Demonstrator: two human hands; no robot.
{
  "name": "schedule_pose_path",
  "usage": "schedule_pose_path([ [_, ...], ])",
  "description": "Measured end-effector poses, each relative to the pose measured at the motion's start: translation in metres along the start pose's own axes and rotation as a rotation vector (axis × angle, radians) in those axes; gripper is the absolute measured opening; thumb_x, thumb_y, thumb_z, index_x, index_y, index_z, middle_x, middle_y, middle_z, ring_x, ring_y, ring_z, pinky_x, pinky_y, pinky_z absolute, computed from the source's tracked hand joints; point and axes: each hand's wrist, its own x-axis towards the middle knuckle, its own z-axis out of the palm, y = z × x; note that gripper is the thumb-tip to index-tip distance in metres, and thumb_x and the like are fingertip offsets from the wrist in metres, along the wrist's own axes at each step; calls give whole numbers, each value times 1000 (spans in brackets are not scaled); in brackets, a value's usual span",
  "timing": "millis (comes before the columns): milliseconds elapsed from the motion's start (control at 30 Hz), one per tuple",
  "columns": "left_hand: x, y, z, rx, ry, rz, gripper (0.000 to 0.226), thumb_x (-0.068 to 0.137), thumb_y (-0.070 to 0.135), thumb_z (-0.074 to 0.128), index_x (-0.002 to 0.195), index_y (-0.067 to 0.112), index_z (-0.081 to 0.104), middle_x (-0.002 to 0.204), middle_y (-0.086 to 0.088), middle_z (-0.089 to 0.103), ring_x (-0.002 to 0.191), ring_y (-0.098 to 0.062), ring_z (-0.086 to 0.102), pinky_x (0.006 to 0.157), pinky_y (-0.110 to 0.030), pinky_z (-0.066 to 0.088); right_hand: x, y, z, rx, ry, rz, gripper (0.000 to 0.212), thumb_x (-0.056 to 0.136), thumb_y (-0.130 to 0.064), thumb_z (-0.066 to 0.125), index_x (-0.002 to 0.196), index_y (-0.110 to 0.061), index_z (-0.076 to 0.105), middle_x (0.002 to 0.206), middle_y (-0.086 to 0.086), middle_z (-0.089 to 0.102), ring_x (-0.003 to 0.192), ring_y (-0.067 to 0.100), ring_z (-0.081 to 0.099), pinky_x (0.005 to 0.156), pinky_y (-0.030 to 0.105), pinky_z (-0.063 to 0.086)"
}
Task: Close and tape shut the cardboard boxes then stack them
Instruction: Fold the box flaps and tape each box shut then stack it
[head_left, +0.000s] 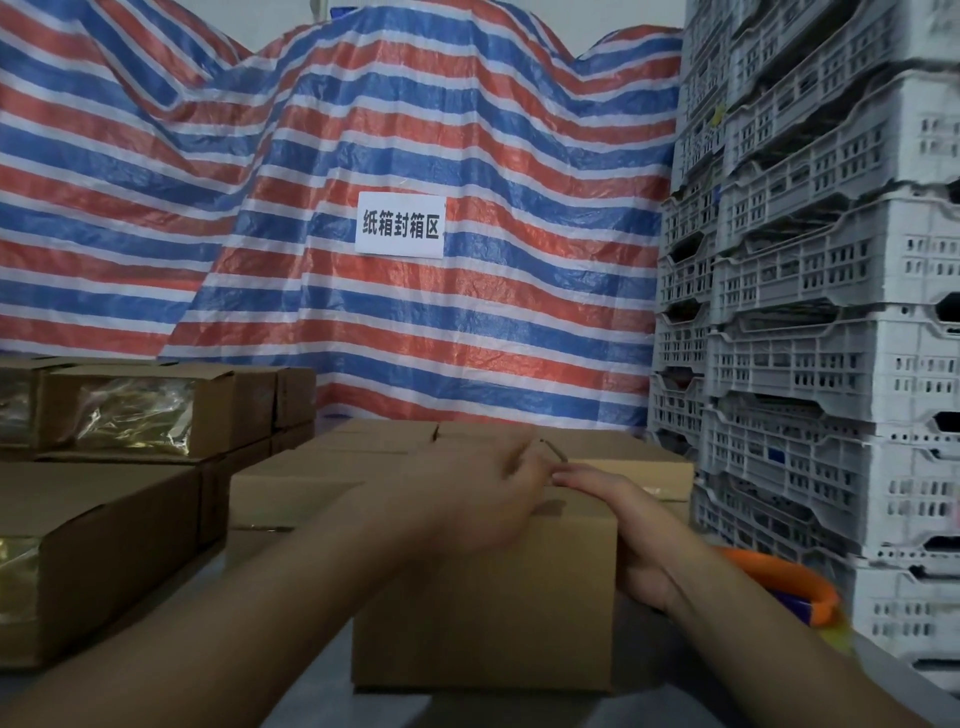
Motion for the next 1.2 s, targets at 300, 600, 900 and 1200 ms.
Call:
schedule_pose_path([
  [300, 0, 2, -3, 61, -279, -26, 72, 87, 79, 28, 149, 42, 29, 152, 6, 39, 132, -14, 40, 85, -29, 26, 0, -2, -8, -206, -20, -24, 39, 91, -42, 65, 124, -22, 67, 114, 9, 75, 106, 26, 71, 95, 43, 54],
  [600, 3, -7, 4, -14, -208, 36, 60, 85, 80, 34, 135, 48, 40, 137, 13, 48, 93, 3, 32, 69, -17, 22, -31, -7, -71, -1874, 547, -227, 47, 94, -66, 41, 110, -24, 54, 104, -1, 65, 93, 20, 66, 65, 32, 44],
  [900, 6, -10, 7, -115, -275, -47, 79, 70, 92, 30, 131, 46, 46, 133, 11, 52, 114, -10, 48, 86, -32, 34, -40, 20, -84, -1829, 481, -33, 53, 85, -77, 46, 116, -36, 59, 95, -9, 62, 84, 13, 62, 63, 28, 43],
  [1200, -7, -13, -25, -579, -144, -230, 25, 98, 59, 40, 94, 39, 53, 96, 21, 57, 79, 0, 54, 64, -13, 39, -24, 5, -87, -1764, 638, -73, 73, 86, -84, 32, 65, -20, 60, 61, -4, 59, 55, 11, 58, 46, 26, 39],
])
